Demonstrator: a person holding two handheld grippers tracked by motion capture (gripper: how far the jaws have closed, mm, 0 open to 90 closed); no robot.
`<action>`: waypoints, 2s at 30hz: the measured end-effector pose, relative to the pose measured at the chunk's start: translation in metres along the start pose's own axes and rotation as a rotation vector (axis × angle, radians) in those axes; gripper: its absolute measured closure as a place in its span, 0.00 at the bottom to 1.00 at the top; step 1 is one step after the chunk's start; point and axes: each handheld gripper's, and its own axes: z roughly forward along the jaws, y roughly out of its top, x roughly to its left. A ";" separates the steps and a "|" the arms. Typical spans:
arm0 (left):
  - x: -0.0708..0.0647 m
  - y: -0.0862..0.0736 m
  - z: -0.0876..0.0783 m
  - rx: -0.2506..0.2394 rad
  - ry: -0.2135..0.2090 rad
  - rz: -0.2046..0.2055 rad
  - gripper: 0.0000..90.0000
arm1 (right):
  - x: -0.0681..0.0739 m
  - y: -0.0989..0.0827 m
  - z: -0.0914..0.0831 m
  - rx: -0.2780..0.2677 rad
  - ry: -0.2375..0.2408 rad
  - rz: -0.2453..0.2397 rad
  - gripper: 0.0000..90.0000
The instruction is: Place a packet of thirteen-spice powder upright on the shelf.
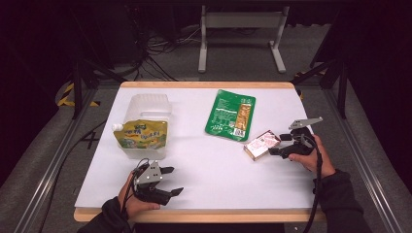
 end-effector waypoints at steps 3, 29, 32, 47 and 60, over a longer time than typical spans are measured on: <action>0.000 0.000 0.000 0.003 -0.001 -0.004 0.26 | 0.000 -0.001 0.003 0.006 0.007 0.009 0.12; -0.001 0.000 0.000 0.005 -0.006 0.000 0.26 | 0.038 -0.015 -0.009 0.050 0.110 -0.146 0.31; -0.001 0.000 0.000 0.006 -0.007 -0.002 0.26 | 0.044 -0.012 -0.010 0.058 0.111 -0.195 0.32; 0.002 0.002 0.006 0.020 -0.020 -0.011 0.25 | 0.008 0.007 0.019 0.085 0.109 -0.314 0.09; 0.002 0.000 0.004 0.016 -0.018 -0.015 0.25 | 0.014 0.004 0.027 0.113 0.168 -0.324 0.16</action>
